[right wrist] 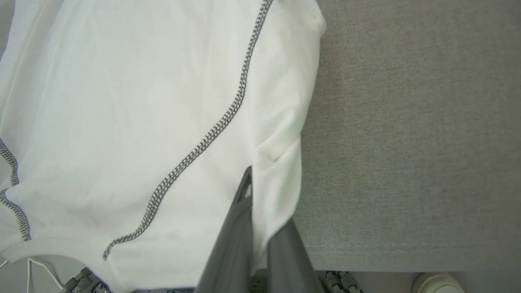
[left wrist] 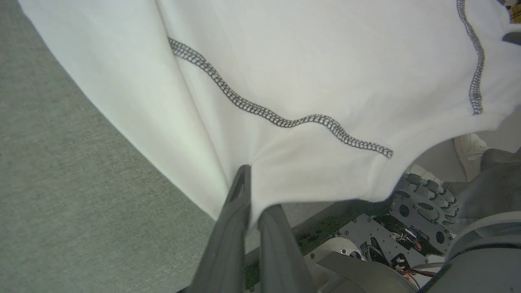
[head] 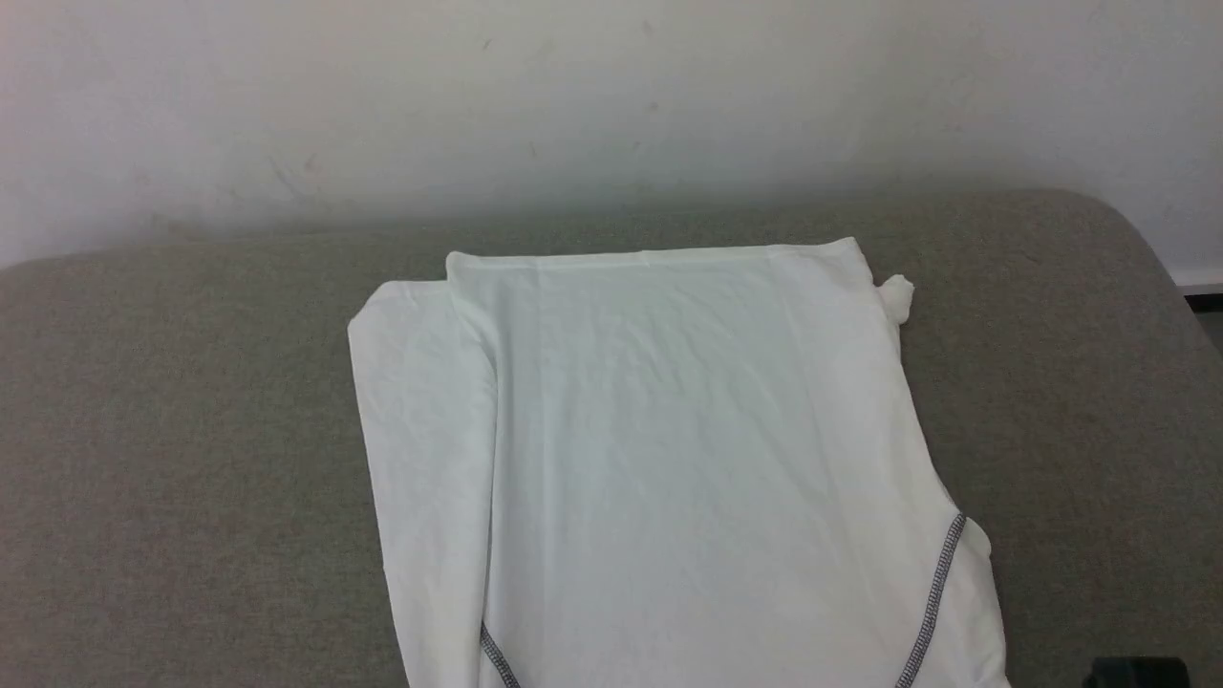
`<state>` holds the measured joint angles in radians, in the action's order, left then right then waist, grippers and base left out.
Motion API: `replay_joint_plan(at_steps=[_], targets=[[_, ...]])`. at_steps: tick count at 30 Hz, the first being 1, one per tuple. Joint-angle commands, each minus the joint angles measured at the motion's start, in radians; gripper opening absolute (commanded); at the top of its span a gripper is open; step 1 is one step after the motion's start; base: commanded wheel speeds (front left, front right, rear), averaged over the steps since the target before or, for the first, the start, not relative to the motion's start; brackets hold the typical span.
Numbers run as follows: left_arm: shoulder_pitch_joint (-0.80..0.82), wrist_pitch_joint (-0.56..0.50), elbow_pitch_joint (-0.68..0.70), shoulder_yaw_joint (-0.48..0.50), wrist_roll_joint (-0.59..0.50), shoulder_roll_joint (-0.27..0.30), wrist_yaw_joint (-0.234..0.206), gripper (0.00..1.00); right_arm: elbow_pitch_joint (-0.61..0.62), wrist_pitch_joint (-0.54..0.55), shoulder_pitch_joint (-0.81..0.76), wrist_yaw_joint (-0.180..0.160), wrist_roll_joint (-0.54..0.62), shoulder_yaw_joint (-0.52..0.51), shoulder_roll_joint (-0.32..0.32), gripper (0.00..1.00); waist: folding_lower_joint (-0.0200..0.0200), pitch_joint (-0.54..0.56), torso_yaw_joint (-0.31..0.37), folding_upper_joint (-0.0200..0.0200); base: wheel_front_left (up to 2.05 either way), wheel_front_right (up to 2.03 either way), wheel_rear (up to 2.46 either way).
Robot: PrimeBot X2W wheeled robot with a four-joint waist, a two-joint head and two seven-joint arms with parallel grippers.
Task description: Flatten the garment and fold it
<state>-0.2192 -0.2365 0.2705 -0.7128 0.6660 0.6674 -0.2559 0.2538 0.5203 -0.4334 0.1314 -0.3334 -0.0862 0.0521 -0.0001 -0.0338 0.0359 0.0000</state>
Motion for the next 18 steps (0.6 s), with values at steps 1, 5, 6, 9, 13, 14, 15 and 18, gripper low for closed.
replay_joint_plan(at_steps=[1,5,6,9,13,14,15,18], targets=[[-0.009,0.000,-0.007,-0.003,0.003,-0.005,0.007,0.00,-0.001,0.001,-0.008,-0.001,0.006,0.001,-0.002,0.00,0.0001,0.004,-0.002,0.0000,0.00,0.00,0.00],[-0.004,0.007,-0.046,-0.015,0.000,-0.018,0.016,0.00,-0.013,-0.014,-0.012,-0.001,0.014,-0.001,-0.002,0.00,0.0001,0.006,-0.005,0.0000,0.00,0.00,0.00],[-0.001,0.011,-0.060,-0.018,-0.001,-0.022,0.021,0.00,-0.021,-0.023,-0.010,-0.001,0.016,-0.003,-0.002,0.00,0.0001,0.006,-0.005,0.0000,0.00,0.00,0.00],[0.015,0.027,-0.117,-0.027,-0.005,-0.037,0.041,0.00,-0.051,-0.062,0.003,-0.001,0.041,0.001,-0.002,0.00,0.0001,0.005,-0.007,0.0000,0.00,0.00,0.00],[0.046,0.061,-0.212,-0.034,-0.006,-0.066,0.075,0.00,-0.121,-0.115,0.030,-0.001,0.052,0.013,-0.002,0.00,0.0001,0.000,-0.008,0.0000,0.00,0.00,0.00],[0.052,0.067,-0.234,-0.035,-0.001,-0.075,0.084,0.00,-0.140,-0.129,0.039,-0.001,0.060,0.019,-0.002,0.00,0.0001,-0.002,-0.007,0.0000,0.00,0.00,0.00],[0.060,0.072,-0.256,-0.038,-0.001,-0.081,0.094,0.00,-0.159,-0.143,0.049,-0.001,0.062,0.025,-0.002,0.00,0.0001,-0.004,-0.006,0.0000,0.00,0.00,0.00],[0.088,0.094,-0.316,-0.042,-0.003,-0.101,0.119,0.00,-0.220,-0.186,0.082,-0.001,0.060,0.039,-0.002,0.00,0.0001,-0.010,-0.003,0.0000,0.00,0.00,0.00]])
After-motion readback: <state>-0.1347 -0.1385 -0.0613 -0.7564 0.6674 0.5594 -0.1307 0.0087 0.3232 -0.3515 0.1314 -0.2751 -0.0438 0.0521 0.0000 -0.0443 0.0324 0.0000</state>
